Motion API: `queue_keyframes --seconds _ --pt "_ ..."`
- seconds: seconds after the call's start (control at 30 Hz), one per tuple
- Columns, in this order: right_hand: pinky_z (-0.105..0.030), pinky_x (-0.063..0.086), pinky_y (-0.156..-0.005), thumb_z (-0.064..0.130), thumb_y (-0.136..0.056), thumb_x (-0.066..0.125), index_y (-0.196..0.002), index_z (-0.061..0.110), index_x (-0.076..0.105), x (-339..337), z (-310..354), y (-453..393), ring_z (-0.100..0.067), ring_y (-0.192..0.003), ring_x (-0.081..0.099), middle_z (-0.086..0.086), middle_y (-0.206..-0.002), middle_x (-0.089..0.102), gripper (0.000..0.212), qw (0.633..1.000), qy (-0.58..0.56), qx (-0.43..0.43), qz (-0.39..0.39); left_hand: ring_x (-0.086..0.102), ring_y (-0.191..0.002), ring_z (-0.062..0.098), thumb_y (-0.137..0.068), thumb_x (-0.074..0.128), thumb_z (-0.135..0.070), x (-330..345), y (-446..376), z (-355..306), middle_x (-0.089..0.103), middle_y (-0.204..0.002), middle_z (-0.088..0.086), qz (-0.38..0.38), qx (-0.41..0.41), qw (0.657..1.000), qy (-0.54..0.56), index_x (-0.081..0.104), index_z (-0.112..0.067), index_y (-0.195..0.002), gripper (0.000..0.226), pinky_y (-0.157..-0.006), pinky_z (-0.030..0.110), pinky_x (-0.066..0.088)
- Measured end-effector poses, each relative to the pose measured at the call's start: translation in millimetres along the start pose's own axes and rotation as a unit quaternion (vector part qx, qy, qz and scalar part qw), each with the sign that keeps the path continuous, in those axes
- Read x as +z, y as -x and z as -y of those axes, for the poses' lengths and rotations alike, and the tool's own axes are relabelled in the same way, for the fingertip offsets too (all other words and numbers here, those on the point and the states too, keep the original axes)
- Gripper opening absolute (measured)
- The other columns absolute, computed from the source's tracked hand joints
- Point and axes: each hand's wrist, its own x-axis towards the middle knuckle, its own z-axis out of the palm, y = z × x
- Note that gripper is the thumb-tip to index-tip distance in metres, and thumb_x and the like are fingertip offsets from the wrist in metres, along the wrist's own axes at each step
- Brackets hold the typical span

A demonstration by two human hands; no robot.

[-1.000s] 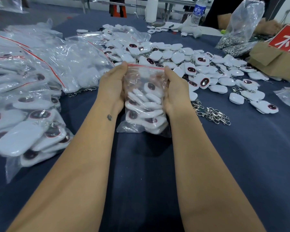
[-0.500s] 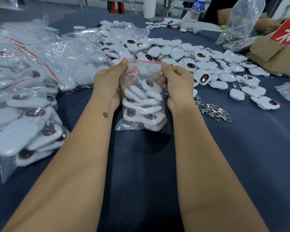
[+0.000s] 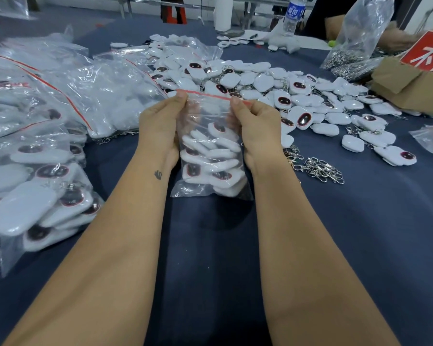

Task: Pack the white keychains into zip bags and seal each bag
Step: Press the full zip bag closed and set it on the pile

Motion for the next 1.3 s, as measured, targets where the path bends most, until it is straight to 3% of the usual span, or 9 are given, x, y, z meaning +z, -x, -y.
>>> queue_keyframes --seconds 0.4,0.6,0.73,0.8,0.93,1.0,1.13,1.2,1.3 --pt "-0.045 0.058 -0.086 0.002 -0.084 0.073 -0.085 0.002 0.071 3.1 -1.1 4.6 -0.028 -0.078 0.069 -0.014 -0.083 0.073 0.002 0.995 -0.076 0.035 0.061 0.071 -0.064 0.015 -0.09 0.068 -0.01 3.2 4.2 1.8 0.074 -0.07 0.006 0.044 0.012 0.998 -0.049 0.07 -0.01 -0.066 0.024 -0.061 0.027 0.057" --pt "-0.055 0.053 -0.094 0.004 -0.083 0.074 -0.083 0.003 0.073 3.9 0.9 8.0 -0.034 -0.087 0.069 -0.022 -0.092 0.073 0.002 0.994 -0.06 0.038 0.088 0.069 -0.066 0.021 -0.086 0.073 -0.012 0.9 7.3 2.5 0.075 -0.076 0.011 0.098 0.002 0.989 -0.109 0.074 -0.004 -0.081 0.009 -0.064 0.029 0.056" --pt "-0.046 0.057 -0.091 0.004 -0.084 0.074 -0.093 -0.003 0.073 4.0 2.9 11.4 -0.03 -0.084 0.071 -0.019 -0.091 0.074 0.012 0.994 -0.041 0.022 0.103 0.073 -0.071 0.021 -0.089 0.068 -0.003 1.9 9.2 4.8 0.076 -0.079 0.009 0.114 0.054 0.984 -0.124 0.072 -0.002 -0.089 0.005 -0.065 0.029 0.058" --pt "-0.04 0.059 -0.086 0.006 -0.086 0.073 -0.087 0.004 0.073 3.5 4.0 11.6 -0.023 -0.079 0.072 -0.011 -0.084 0.075 0.002 0.996 0.016 -0.005 0.084 0.073 -0.078 0.023 -0.089 0.069 -0.005 2.1 8.4 6.4 0.076 -0.085 0.011 0.115 0.08 0.975 -0.174 0.073 -0.003 -0.092 0.005 -0.071 0.033 0.059" --pt "-0.018 0.055 -0.066 0.01 -0.089 0.069 -0.075 0.015 0.07 5.8 4.7 11.3 -0.001 -0.061 0.065 0.005 -0.067 0.07 0.015 0.985 0.147 -0.077 0.048 0.068 -0.072 0.018 -0.089 0.071 -0.013 3.3 7.9 8.6 0.074 -0.077 0.007 0.079 0.173 0.93 -0.316 0.072 -0.016 -0.077 0.012 -0.069 0.036 0.057" --pt "-0.019 0.054 -0.064 0.012 -0.09 0.068 -0.069 0.019 0.067 6.4 5.6 11.5 -0.002 -0.058 0.063 0.008 -0.062 0.067 0.021 0.983 0.155 -0.084 0.053 0.066 -0.068 0.012 -0.09 0.069 -0.016 4.3 9.6 9.2 0.073 -0.071 -0.001 0.07 0.203 0.918 -0.333 0.071 -0.019 -0.074 0.016 -0.066 0.03 0.055" --pt "-0.041 0.055 -0.086 0.024 -0.088 0.072 -0.084 0.012 0.07 -5.4 8.4 11.4 -0.018 -0.079 0.066 -0.002 -0.081 0.071 0.013 0.981 0.087 0.018 0.171 0.07 -0.074 0.024 -0.095 0.064 -0.025 3.2 11.3 2.2 0.075 -0.078 0.006 0.011 0.107 0.983 -0.149 0.073 -0.014 -0.076 0.024 -0.074 0.039 0.058" --pt "-0.038 0.054 -0.088 0.028 -0.084 0.073 -0.091 0.016 0.071 -9.3 10.9 12.7 -0.018 -0.085 0.068 -0.003 -0.09 0.073 0.014 0.961 0.063 0.057 0.263 0.071 -0.077 0.026 -0.098 0.061 -0.026 -2.0 10.1 -3.4 0.076 -0.084 0.011 -0.014 0.07 0.996 -0.052 0.073 -0.009 -0.083 0.026 -0.08 0.042 0.059" --pt "-0.033 0.055 -0.09 0.032 -0.081 0.076 -0.106 0.023 0.066 -1.2 11.4 16.6 -0.013 -0.093 0.071 0.005 -0.1 0.074 0.029 0.932 0.216 0.044 0.289 0.068 -0.071 0.02 -0.101 0.055 -0.026 -9.1 8.4 -4.2 0.074 -0.075 0.005 -0.05 0.071 0.993 -0.083 0.071 -0.014 -0.077 0.03 -0.074 0.034 0.056"
